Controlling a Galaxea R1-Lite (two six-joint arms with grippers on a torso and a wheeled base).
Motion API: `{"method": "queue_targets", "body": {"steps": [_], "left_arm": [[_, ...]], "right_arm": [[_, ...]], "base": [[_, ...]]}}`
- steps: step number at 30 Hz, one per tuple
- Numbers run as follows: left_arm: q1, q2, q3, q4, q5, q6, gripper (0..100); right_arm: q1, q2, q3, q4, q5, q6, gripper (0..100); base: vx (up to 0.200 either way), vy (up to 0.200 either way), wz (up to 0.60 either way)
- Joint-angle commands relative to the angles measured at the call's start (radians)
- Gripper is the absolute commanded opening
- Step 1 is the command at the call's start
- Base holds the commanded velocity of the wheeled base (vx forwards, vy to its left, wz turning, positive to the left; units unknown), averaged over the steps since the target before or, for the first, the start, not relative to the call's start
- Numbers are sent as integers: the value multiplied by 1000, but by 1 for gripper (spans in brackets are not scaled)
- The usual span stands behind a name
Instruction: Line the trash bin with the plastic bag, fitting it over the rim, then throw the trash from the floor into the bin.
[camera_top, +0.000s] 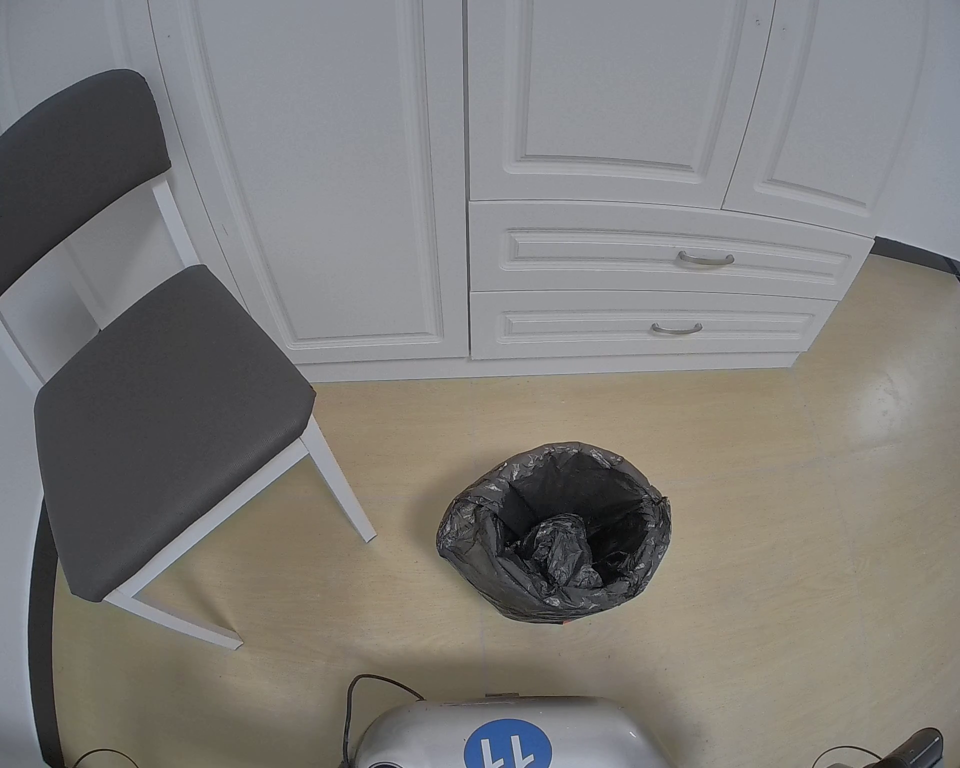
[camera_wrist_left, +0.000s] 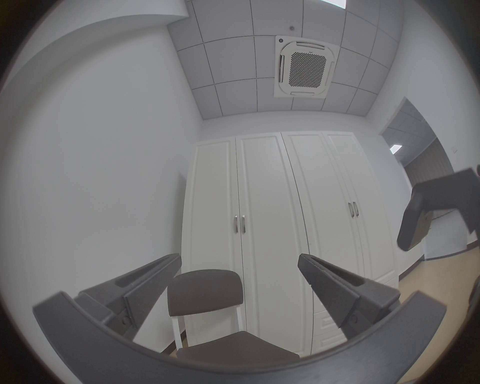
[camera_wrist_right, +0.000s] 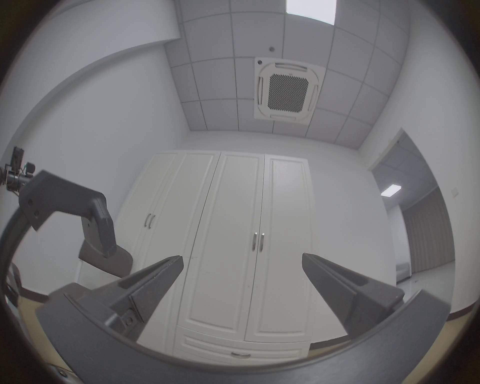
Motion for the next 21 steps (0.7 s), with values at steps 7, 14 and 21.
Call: {"method": "queue_targets", "body": {"steps": [7,14,21], "left_arm": [[0,-9,642,-431,32,-18,100],[0,-9,768,-449,34,-34,100],[0,-9,848,-437,34,-40,100]], "right_arm": [[1,-12,495,-350,-20,-58,100],[1,-12,678,-367,-2,-50,100],[1,-12,678,-206,0,-38,100]], "base": [[0,0,0],[0,0,0],[0,0,0]]}}
